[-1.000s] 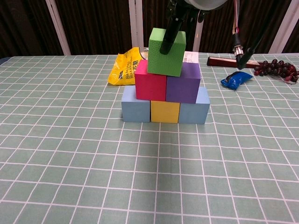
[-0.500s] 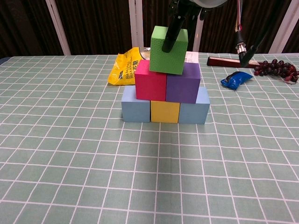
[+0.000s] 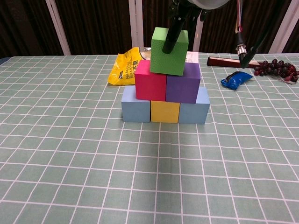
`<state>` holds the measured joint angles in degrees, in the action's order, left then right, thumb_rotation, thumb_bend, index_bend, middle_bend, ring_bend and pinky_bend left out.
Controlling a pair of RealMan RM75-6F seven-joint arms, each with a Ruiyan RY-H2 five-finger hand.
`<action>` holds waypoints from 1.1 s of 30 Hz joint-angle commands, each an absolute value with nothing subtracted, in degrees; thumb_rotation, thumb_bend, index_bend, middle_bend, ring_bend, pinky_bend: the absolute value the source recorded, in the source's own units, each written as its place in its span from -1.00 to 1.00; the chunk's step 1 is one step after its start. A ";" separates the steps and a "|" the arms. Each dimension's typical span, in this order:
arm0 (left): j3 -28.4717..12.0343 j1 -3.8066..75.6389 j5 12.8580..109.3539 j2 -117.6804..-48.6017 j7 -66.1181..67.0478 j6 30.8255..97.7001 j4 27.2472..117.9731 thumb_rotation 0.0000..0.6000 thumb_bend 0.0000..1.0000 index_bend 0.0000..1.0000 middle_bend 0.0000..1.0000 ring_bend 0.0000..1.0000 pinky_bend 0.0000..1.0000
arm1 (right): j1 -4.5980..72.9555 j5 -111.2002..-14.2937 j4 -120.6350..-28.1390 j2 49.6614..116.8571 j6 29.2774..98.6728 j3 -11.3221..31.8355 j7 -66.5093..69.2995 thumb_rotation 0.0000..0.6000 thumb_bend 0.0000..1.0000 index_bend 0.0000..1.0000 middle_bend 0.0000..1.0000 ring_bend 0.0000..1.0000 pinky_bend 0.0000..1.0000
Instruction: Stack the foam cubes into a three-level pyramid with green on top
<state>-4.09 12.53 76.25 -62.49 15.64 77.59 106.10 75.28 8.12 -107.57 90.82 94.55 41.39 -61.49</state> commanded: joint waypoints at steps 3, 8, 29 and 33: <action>-4.11 12.55 76.23 -62.47 15.59 77.58 106.11 1.00 -0.74 -1.00 -0.87 -0.96 -1.00 | 75.16 8.13 -107.34 90.91 94.64 41.32 -61.34 1.00 -0.19 -1.00 0.00 -0.41 -1.00; -4.08 12.52 76.25 -62.42 15.60 77.62 106.21 1.00 -0.74 -1.00 -0.87 -0.96 -1.00 | 75.13 7.95 -107.43 90.91 94.64 41.32 -61.26 1.00 -0.19 -1.00 0.00 -0.41 -1.00; -4.03 12.54 76.16 -62.30 15.72 77.57 106.42 1.00 -0.74 -1.00 -0.87 -0.96 -1.00 | 75.02 7.89 -107.96 91.43 94.52 40.99 -61.09 1.00 -0.19 -1.00 0.00 -0.48 -1.00; -3.99 12.57 76.12 -62.32 15.80 77.48 106.36 1.00 -0.74 -1.00 -0.88 -0.96 -1.00 | 75.03 7.58 -107.87 91.43 94.34 40.83 -61.11 1.00 -0.19 -1.00 0.00 -0.50 -1.00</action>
